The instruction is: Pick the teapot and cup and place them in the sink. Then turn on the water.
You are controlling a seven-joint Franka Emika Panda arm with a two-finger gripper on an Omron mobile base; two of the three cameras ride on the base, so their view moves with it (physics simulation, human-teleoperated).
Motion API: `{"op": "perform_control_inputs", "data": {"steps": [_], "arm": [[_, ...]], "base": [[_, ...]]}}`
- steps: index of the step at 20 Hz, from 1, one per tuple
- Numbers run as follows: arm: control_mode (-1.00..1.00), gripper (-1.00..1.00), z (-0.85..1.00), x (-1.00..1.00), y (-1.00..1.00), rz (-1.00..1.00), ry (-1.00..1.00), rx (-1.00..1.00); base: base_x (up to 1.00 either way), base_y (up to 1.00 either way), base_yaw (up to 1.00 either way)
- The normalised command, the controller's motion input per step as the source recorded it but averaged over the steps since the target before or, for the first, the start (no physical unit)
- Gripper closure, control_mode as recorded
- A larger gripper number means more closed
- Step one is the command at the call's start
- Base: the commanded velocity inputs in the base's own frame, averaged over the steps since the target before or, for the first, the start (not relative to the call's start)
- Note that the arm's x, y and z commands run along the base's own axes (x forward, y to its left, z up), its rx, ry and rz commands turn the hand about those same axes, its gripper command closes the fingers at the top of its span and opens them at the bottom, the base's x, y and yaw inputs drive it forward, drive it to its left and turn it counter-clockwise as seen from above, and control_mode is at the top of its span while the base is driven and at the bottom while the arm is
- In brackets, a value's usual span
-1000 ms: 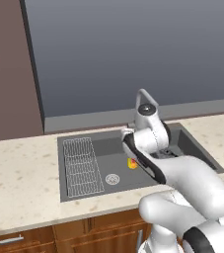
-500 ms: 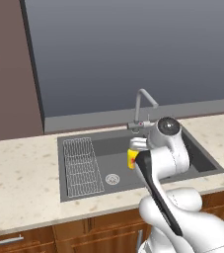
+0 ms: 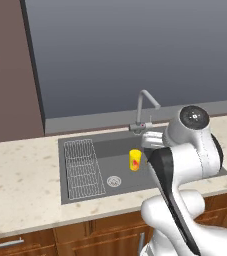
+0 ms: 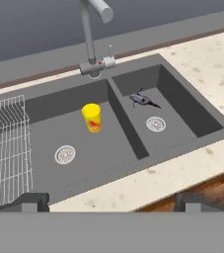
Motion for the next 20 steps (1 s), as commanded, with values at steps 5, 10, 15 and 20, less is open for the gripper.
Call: {"op": "perform_control_inputs", "data": {"steps": [5,10,15,20], "arm": [[-1.00,-1.00,0.12,-0.73,-0.16,0.03,-0.21,0.00],[-1.00,-1.00,-0.01,-0.67,-0.05,0.07,-0.09,0.00],[-1.00,-1.00,-0.01,-0.65,-0.07,0.11,-0.02,0.00],[-1.00,-1.00,-0.02,-0.50,-0.17,0.13,-0.01,0.00]], "base": [[0.00,0.00,0.00],[0.00,0.00,0.00],[0.00,0.00,0.00],[0.00,0.00,0.00]]}}
